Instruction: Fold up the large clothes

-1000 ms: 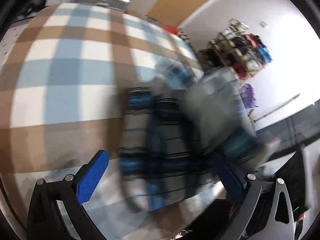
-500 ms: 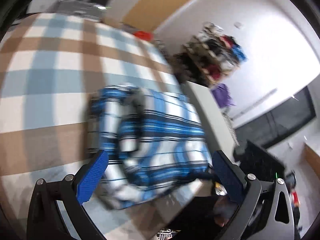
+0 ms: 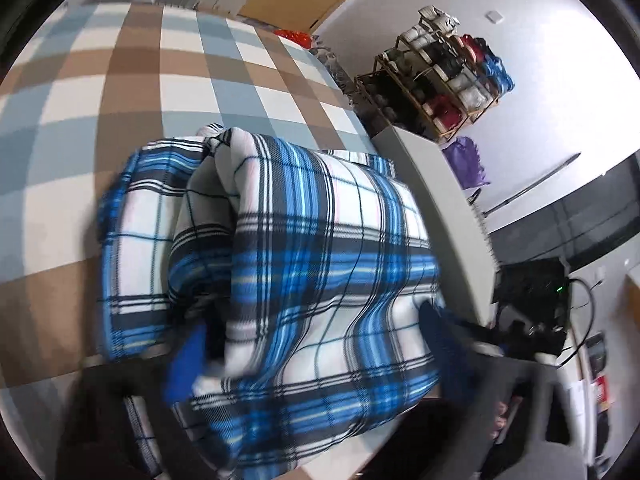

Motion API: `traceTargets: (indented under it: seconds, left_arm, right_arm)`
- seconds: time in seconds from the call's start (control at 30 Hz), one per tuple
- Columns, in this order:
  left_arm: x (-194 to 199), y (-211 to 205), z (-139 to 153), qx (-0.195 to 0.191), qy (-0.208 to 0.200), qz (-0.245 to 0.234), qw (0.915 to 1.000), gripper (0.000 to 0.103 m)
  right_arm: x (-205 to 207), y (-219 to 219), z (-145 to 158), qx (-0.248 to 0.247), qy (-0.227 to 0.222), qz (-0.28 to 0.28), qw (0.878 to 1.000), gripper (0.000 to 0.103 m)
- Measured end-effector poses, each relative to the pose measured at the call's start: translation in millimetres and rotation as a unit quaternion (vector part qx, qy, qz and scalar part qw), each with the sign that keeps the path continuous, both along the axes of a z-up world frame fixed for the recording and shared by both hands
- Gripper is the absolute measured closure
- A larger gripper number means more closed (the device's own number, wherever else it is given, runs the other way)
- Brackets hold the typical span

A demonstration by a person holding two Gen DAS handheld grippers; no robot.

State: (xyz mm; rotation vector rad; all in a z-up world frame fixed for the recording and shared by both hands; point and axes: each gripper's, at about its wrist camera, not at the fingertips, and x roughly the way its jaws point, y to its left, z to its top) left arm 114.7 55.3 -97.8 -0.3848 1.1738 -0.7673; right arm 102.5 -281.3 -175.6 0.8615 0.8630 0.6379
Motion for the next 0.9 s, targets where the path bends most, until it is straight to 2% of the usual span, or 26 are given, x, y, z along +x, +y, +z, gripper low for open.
traceTargets:
  seconds: [0.03,0.07,0.13,0.2,0.33,0.43,0.5,0.57,0.63,0.7,0.73,0.8,0.87,0.9]
  left_arm:
    - [-0.8,-3.6,-0.3,0.002,0.001,-0.003,1.0,0.076]
    - [0.1,-4.8,-0.1,0.006,-0.001,-0.004,1.0,0.088]
    - [1.1,-4.6,0.5,0.001,0.001,0.0,1.0,0.091]
    - [-1.7,2.6,3.6,-0.014,0.009,0.006,0.9998,0.095]
    - [-6.6,22.6,15.8,-0.062,0.015,0.015,0.9979,0.101]
    - [-11.7,43.4,30.5,-0.109,0.011,0.014,0.9939,0.101]
    - [-13.5,57.5,35.1,-0.132,0.008,0.018,0.9911,0.101]
    - [-11.6,62.5,30.2,-0.126,0.012,0.023,0.9917,0.101]
    - [-10.4,66.0,16.9,-0.106,0.022,0.033,0.9936,0.101]
    - [-8.1,63.0,3.0,-0.092,0.038,0.03,0.9946,0.101]
    - [-7.3,57.1,-1.7,-0.073,0.044,0.025,0.9961,0.1]
    - [-7.7,49.3,-8.2,-0.03,0.048,0.03,0.9979,0.086]
    - [-8.8,42.4,-11.7,-0.033,0.06,0.019,0.9975,0.045]
    - [-10.5,37.6,-11.9,-0.035,0.062,0.015,0.9974,0.039]
  right_arm:
    - [1.6,-1.5,-1.7,0.009,0.001,0.001,1.0,0.003]
    - [-1.0,-3.8,-3.6,0.025,0.004,0.003,1.0,0.003]
    - [-1.9,-5.8,-9.7,0.032,0.015,0.006,0.999,0.003]
    - [-0.9,-3.3,-10.9,0.016,0.019,0.013,1.0,0.003]
    - [-7.7,2.5,-0.8,-0.025,-0.006,0.027,0.999,0.003]
    - [-17.4,14.6,11.0,-0.069,-0.032,0.03,0.997,0.003]
    - [-24.6,26.4,18.8,-0.078,-0.058,0.051,0.994,0.003]
    - [-27.0,37.1,19.6,-0.083,-0.065,0.075,0.992,0.003]
    - [-21.3,49.0,10.4,-0.101,-0.043,0.086,0.99,0.003]
    - [-14.1,51.3,-1.5,-0.093,-0.014,0.09,0.991,0.003]
    - [-11.2,47.8,-4.0,-0.077,-0.008,0.087,0.993,0.003]
    - [-6.6,36.7,-9.2,-0.034,0.004,0.084,0.996,0.003]
    - [-3.8,25.9,-14.9,0.005,0.018,0.075,0.997,0.004]
    - [-3.1,21.9,-17.0,0.019,0.022,0.072,0.997,0.004]
